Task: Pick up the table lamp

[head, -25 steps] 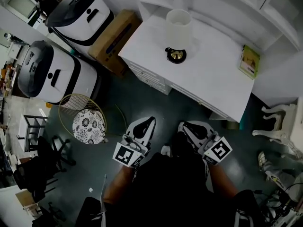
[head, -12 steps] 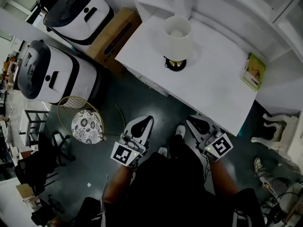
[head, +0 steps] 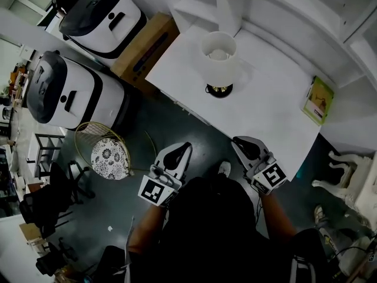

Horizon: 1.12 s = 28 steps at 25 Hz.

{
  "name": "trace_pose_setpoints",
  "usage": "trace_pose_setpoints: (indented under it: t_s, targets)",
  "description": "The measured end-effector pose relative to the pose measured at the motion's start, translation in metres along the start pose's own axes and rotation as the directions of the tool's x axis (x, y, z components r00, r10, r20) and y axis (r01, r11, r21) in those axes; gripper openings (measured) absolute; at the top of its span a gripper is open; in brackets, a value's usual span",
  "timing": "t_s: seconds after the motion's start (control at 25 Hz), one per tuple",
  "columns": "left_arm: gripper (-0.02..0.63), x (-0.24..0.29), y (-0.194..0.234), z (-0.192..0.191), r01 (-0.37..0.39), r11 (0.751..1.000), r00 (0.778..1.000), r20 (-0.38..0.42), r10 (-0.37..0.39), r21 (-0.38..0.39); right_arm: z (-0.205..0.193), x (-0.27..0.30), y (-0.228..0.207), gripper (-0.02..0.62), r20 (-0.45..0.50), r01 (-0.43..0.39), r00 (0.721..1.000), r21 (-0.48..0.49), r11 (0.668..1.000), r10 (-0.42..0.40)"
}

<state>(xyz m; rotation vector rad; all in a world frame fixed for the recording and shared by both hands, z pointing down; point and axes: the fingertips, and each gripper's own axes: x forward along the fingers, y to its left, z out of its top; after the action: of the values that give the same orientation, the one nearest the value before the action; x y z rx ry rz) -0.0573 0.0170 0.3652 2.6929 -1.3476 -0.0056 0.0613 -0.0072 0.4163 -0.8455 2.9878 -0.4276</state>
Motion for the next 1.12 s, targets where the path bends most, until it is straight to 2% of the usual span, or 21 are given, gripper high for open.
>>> trace_pose_setpoints:
  t_s: [0.24,0.36,0.64,0.76,0.88,1.12]
  targets:
    - [0.018,-0.004,0.017,0.005,-0.048,0.999,0.999,0.003,0.048,-0.019,0.008,0.015,0.0,0.044,-0.001,-0.037,0.999,-0.002,0.999,0.037]
    - [0.018,-0.001,0.025,0.005,-0.036,0.999,0.999,0.002,0.036,-0.005,0.007,0.026,-0.001,0.044,-0.004,-0.033,0.999,0.002,0.999,0.033]
    - [0.018,0.019,0.049,0.001,0.032,0.999,0.999,-0.005,-0.032,-0.039,0.0,0.049,-0.011,0.044,-0.035,0.019,0.999,0.022,1.0,-0.018]
    - [0.018,0.029,0.059,-0.004,0.063,0.997,0.998,-0.008,-0.063,-0.053,-0.01,0.058,-0.024,0.044,-0.063,0.078,0.995,-0.006,0.997,-0.078]
    - [0.018,0.037,0.07,-0.006,0.087,0.995,0.996,-0.017,-0.087,-0.041,-0.016,0.068,-0.039,0.044,-0.051,0.143,0.988,-0.042,0.989,-0.145]
    - [0.018,0.042,0.097,-0.003,0.094,0.994,0.996,0.011,-0.093,-0.064,-0.028,0.097,-0.045,0.044,-0.066,0.136,0.988,-0.05,0.989,-0.139]
